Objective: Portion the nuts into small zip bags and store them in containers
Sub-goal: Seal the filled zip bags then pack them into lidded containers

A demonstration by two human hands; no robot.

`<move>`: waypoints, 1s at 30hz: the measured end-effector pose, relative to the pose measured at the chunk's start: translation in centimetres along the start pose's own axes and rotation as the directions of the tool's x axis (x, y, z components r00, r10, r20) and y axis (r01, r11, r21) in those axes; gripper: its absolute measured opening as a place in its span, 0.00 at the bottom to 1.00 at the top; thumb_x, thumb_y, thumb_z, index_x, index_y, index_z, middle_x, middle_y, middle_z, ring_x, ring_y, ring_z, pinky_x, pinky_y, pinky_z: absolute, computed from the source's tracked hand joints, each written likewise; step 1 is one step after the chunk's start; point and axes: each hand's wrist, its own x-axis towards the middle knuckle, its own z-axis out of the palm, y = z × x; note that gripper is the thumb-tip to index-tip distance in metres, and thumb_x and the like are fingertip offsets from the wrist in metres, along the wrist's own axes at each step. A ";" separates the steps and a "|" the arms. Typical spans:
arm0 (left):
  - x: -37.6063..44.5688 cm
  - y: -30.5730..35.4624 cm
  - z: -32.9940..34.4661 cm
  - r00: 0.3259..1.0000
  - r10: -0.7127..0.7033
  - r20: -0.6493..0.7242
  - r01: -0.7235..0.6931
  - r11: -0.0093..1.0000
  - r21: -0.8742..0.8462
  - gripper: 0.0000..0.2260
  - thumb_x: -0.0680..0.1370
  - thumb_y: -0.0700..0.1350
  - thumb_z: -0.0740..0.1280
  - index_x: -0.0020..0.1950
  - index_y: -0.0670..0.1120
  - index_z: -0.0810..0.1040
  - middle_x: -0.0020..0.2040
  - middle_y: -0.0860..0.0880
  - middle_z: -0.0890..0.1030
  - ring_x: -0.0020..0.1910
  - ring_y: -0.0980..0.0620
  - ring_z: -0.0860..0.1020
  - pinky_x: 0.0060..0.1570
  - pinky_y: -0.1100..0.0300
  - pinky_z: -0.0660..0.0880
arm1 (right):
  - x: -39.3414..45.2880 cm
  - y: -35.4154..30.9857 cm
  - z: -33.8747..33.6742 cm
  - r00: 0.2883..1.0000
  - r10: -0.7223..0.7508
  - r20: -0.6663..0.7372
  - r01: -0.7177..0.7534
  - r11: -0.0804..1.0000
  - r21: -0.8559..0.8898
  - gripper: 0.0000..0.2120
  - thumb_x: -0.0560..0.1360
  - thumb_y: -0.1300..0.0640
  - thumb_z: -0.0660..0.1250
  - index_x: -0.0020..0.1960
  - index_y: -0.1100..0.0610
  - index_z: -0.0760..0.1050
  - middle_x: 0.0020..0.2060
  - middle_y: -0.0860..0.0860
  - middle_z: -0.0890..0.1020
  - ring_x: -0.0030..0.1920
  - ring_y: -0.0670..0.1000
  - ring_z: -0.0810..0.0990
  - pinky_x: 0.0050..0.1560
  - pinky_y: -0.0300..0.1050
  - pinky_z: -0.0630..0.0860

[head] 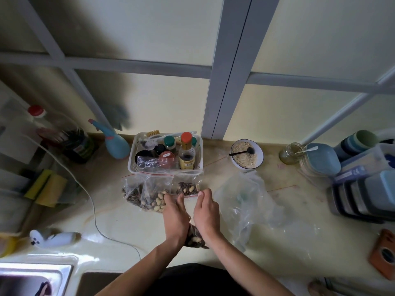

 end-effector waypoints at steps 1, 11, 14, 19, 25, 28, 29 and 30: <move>0.0 -0.2 0.0 1.000 0.005 0.019 -0.005 1.000 -0.001 0.08 0.84 0.45 0.61 0.47 0.47 0.64 0.32 0.49 0.76 0.30 0.51 0.76 0.33 0.52 0.69 | 0.4 0.2 -0.3 0.998 0.025 0.053 -0.026 0.999 0.037 0.12 0.85 0.48 0.51 0.50 0.52 0.70 0.40 0.57 0.84 0.43 0.63 0.82 0.38 0.52 0.73; -0.6 -3.2 -0.6 0.915 0.168 0.366 -0.204 0.977 0.060 0.08 0.82 0.51 0.64 0.48 0.49 0.70 0.30 0.50 0.79 0.27 0.54 0.77 0.33 0.58 0.74 | 2.1 3.6 -5.1 0.748 0.008 0.664 -0.256 0.926 0.278 0.07 0.79 0.56 0.69 0.48 0.59 0.84 0.41 0.53 0.86 0.40 0.49 0.82 0.43 0.40 0.79; -0.7 -3.7 -0.7 0.910 0.101 0.402 -0.133 0.990 0.051 0.11 0.81 0.54 0.65 0.49 0.48 0.69 0.31 0.47 0.80 0.29 0.51 0.79 0.35 0.53 0.75 | 1.9 3.9 -5.5 0.761 0.025 0.648 -0.249 0.934 0.255 0.06 0.73 0.58 0.71 0.43 0.59 0.85 0.39 0.53 0.86 0.39 0.48 0.81 0.43 0.41 0.77; -1.1 -4.8 -1.0 0.965 0.175 0.196 -0.218 0.949 0.226 0.18 0.76 0.59 0.71 0.48 0.47 0.69 0.44 0.51 0.74 0.44 0.51 0.71 0.44 0.56 0.69 | 1.0 4.2 -4.6 0.792 0.104 0.602 -0.292 0.930 0.224 0.10 0.70 0.53 0.72 0.43 0.60 0.85 0.34 0.51 0.82 0.36 0.48 0.77 0.41 0.42 0.72; -1.7 -3.9 -1.6 0.948 0.113 0.297 -0.184 0.957 0.225 0.25 0.79 0.65 0.57 0.34 0.46 0.71 0.29 0.49 0.74 0.32 0.51 0.73 0.35 0.50 0.70 | 0.6 4.4 -4.0 0.833 0.121 0.539 -0.340 0.881 0.328 0.03 0.75 0.59 0.75 0.42 0.55 0.86 0.38 0.50 0.87 0.38 0.45 0.83 0.42 0.37 0.77; -2.5 -3.7 -1.3 0.912 0.060 0.405 -0.154 0.967 0.203 0.23 0.81 0.62 0.57 0.37 0.47 0.76 0.32 0.50 0.79 0.34 0.53 0.77 0.39 0.52 0.74 | 0.3 4.1 -3.7 0.840 0.083 0.536 -0.292 0.902 0.317 0.08 0.75 0.65 0.72 0.39 0.57 0.83 0.34 0.51 0.84 0.35 0.46 0.80 0.38 0.36 0.76; -2.6 -3.5 -1.3 0.906 0.048 0.420 -0.144 0.970 0.199 0.22 0.82 0.60 0.57 0.37 0.47 0.77 0.33 0.50 0.80 0.34 0.53 0.77 0.39 0.53 0.74 | 0.2 4.1 -3.6 0.842 0.069 0.535 -0.272 0.911 0.311 0.11 0.75 0.68 0.70 0.37 0.56 0.81 0.32 0.50 0.82 0.34 0.47 0.79 0.37 0.36 0.75; -2.6 -3.3 -1.3 0.904 0.038 0.426 -0.135 0.971 0.200 0.22 0.82 0.60 0.57 0.36 0.47 0.76 0.32 0.49 0.80 0.34 0.52 0.77 0.38 0.54 0.73 | 0.1 4.0 -3.6 0.842 0.055 0.537 -0.253 0.919 0.304 0.12 0.74 0.70 0.69 0.36 0.56 0.79 0.30 0.49 0.80 0.33 0.47 0.77 0.36 0.36 0.74</move>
